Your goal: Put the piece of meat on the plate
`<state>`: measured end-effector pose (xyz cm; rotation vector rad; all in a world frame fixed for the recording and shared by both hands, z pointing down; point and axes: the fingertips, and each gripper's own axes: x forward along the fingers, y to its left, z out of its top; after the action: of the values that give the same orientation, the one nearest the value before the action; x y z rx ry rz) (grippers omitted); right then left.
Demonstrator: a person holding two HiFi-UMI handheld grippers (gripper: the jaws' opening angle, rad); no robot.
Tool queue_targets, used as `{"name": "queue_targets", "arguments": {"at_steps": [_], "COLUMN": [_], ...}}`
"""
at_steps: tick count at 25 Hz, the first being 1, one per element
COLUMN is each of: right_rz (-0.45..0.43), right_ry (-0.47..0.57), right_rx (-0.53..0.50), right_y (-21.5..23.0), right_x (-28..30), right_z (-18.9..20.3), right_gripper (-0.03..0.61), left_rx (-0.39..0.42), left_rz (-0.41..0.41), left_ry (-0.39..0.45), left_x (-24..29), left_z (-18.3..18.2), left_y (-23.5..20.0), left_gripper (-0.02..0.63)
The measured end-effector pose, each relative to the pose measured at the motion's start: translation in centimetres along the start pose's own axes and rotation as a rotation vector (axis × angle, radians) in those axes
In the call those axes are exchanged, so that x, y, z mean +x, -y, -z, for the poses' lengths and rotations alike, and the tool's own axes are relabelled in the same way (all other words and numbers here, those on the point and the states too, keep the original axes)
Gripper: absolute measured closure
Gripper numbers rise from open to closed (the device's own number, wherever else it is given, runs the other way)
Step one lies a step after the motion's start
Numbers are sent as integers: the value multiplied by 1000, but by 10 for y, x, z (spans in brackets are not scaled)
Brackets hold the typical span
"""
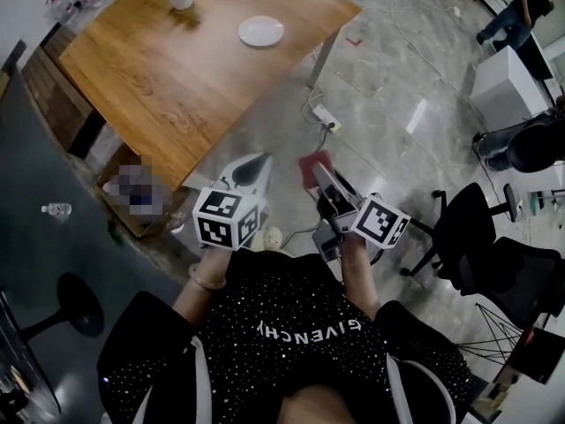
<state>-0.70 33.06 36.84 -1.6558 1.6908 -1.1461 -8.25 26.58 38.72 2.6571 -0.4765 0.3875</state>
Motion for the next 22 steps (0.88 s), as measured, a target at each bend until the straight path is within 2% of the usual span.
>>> {"name": "queue_targets", "arguments": {"at_steps": [8,13,22], "right_rz": [14,22,25], "right_ry": [-7,-19,-23], "right_rx": [-8,6,12], "right_y": [13,24,29], "right_x": [31,66,136], "right_z": [-27,-48,-104], "right_gripper": [483,483,483], "left_rx": [28,-2,-11], "left_rz": [-7,-11,-4], "left_ry": [-1,-8,5], "left_x": [34,65,124], "left_z": [-22,-38,-90], "left_y": [-24,-53,-101], "left_gripper": [606,606,606]}}
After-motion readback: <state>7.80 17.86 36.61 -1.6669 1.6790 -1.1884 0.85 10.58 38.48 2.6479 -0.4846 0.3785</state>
